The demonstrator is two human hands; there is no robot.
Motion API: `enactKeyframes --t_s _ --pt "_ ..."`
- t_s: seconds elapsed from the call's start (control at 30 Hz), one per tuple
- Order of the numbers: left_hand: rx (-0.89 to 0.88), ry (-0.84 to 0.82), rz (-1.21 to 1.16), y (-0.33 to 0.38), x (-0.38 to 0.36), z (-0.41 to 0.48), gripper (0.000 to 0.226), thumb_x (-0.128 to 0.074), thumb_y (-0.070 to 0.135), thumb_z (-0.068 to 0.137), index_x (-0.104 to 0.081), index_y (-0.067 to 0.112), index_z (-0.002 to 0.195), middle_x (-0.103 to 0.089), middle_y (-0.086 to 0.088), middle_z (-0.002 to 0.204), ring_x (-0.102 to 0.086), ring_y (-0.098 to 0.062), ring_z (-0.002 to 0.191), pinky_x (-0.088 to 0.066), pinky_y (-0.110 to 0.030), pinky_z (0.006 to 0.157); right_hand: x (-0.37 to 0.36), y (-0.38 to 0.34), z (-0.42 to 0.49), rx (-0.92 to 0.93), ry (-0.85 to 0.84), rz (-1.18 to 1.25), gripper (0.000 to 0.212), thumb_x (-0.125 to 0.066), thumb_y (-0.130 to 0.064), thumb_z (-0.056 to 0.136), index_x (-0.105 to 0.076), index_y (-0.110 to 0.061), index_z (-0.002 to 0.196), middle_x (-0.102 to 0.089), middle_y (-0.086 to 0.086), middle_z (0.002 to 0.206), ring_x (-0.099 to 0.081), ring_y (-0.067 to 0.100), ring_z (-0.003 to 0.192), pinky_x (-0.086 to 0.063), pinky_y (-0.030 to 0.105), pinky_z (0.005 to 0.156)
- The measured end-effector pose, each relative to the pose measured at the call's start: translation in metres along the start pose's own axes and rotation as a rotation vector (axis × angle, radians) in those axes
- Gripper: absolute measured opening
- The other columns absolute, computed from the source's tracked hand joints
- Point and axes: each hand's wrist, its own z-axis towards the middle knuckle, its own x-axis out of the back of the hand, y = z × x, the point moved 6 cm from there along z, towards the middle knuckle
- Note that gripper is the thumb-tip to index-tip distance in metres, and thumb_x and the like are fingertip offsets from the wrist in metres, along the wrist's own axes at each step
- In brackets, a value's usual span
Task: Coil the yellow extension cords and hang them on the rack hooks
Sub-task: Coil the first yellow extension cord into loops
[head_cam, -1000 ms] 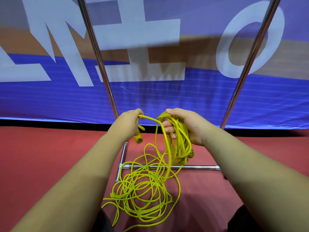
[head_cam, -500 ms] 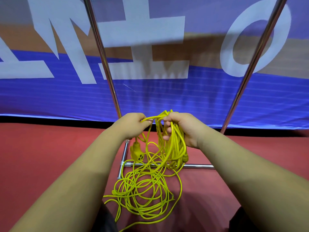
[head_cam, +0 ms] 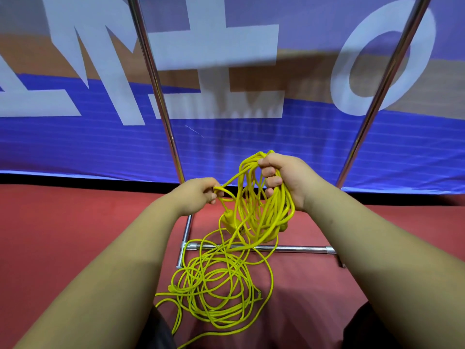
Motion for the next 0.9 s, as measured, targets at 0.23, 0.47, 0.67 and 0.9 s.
enactKeyframes --t_s 0.23,0.47,0.67,0.9 --pt "0.02 0.088 -0.161 0.008 0.007 -0.001 0.018 -0.057 0.03 0.106 -0.073 0.027 0.099 -0.064 0.007 0.081 -0.054 -0.011 0.067 -0.047 -0.028 0.066 0.027 -0.005 0.005 0.069 0.177 -0.078 0.012 -0.071 -0.022 0.098 -0.061 -0.019 0.091 -0.043 -0.007 0.057 -0.035 0.007 0.04 -0.04 0.024 0.045" --pt "0.048 0.119 -0.362 0.018 0.017 -0.004 0.022 -0.052 0.027 0.108 -0.072 0.022 0.1 -0.07 -0.009 0.091 -0.075 -0.028 0.086 -0.062 -0.046 0.089 0.039 0.007 0.014 0.126 0.224 -0.79 0.051 -0.089 -0.053 0.073 -0.058 -0.013 0.064 -0.055 0.011 0.051 -0.053 0.027 0.043 -0.052 0.038 0.051" --pt "0.13 0.147 -0.876 0.044 0.014 -0.011 0.024 -0.053 0.025 0.109 -0.065 0.004 0.109 -0.063 -0.013 0.089 -0.073 -0.023 0.079 -0.064 -0.038 0.072 0.026 0.026 0.016 0.028 0.079 -0.67 0.056 -0.092 -0.059 0.068 -0.059 -0.013 0.066 -0.051 0.015 0.057 -0.05 0.025 0.047 -0.05 0.034 0.053" --pt "0.318 0.24 -1.527 0.045 0.007 -0.011 0.022 -0.048 0.016 0.11 -0.058 0.005 0.095 -0.067 -0.015 0.079 -0.076 -0.021 0.064 -0.062 -0.031 0.056 -0.01 0.045 0.011 0.028 -0.095 -0.471 0.054 -0.084 -0.058 0.083 -0.075 -0.005 0.091 -0.053 0.006 0.052 -0.047 0.023 0.043 -0.046 0.029 0.049"
